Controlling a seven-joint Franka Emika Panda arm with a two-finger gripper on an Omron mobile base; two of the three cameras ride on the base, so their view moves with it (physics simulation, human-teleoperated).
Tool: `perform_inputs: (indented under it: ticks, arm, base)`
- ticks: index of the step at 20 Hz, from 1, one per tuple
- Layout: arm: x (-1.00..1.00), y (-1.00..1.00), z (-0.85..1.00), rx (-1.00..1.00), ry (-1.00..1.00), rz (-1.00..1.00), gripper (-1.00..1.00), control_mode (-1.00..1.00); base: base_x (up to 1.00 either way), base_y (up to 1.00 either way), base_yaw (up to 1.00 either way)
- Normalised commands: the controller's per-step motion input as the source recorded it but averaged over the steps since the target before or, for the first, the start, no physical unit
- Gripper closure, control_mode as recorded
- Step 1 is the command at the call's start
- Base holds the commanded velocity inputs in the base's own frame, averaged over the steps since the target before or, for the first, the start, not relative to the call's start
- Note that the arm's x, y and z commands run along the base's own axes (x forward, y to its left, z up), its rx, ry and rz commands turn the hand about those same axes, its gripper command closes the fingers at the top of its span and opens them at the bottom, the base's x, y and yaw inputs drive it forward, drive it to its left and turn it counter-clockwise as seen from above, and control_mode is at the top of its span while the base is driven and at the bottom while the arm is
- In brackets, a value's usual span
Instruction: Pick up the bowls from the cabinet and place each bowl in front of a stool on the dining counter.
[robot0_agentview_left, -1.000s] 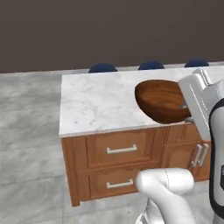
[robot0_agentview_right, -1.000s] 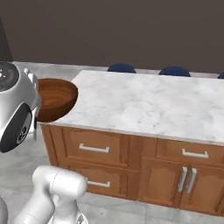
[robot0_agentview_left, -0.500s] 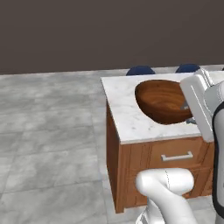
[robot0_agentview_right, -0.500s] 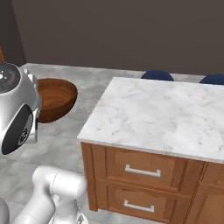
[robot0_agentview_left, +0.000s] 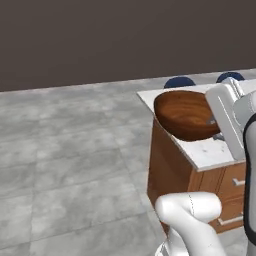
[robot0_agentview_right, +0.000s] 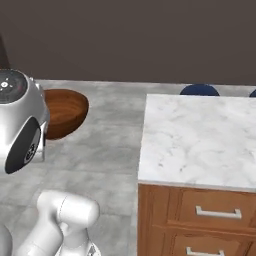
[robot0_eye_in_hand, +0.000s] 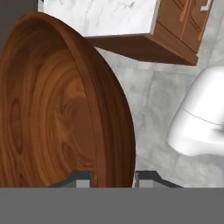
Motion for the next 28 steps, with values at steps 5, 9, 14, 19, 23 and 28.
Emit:
perform_inputs:
  ticks: [5,9,14,19,23,28]
  arm:
    - [0.0,0.0,0.0,0.0,0.0,0.0,1.0,1.0]
    - [0.0,0.0,0.0,0.0,0.0,0.0,1.0,1.0]
    - [0.0,0.0,0.0,0.0,0.0,0.0,1.0,1.0]
    - [0.0,0.0,0.0,0.0,0.0,0.0,1.0,1.0]
    - [0.0,0.0,0.0,0.0,0.0,0.0,1.0,1.0]
    - [0.0,0.0,0.0,0.0,0.0,0.0,1.0,1.0]
  base:
    - [-0.05,0.99,-0.62]
    - [0.0,0.82,-0.76]
    - [0.0,0.66,-0.83]
    - [0.0,0.72,-0.81]
    - [0.0,0.78,-0.79]
    - [0.0,0.96,-0.71]
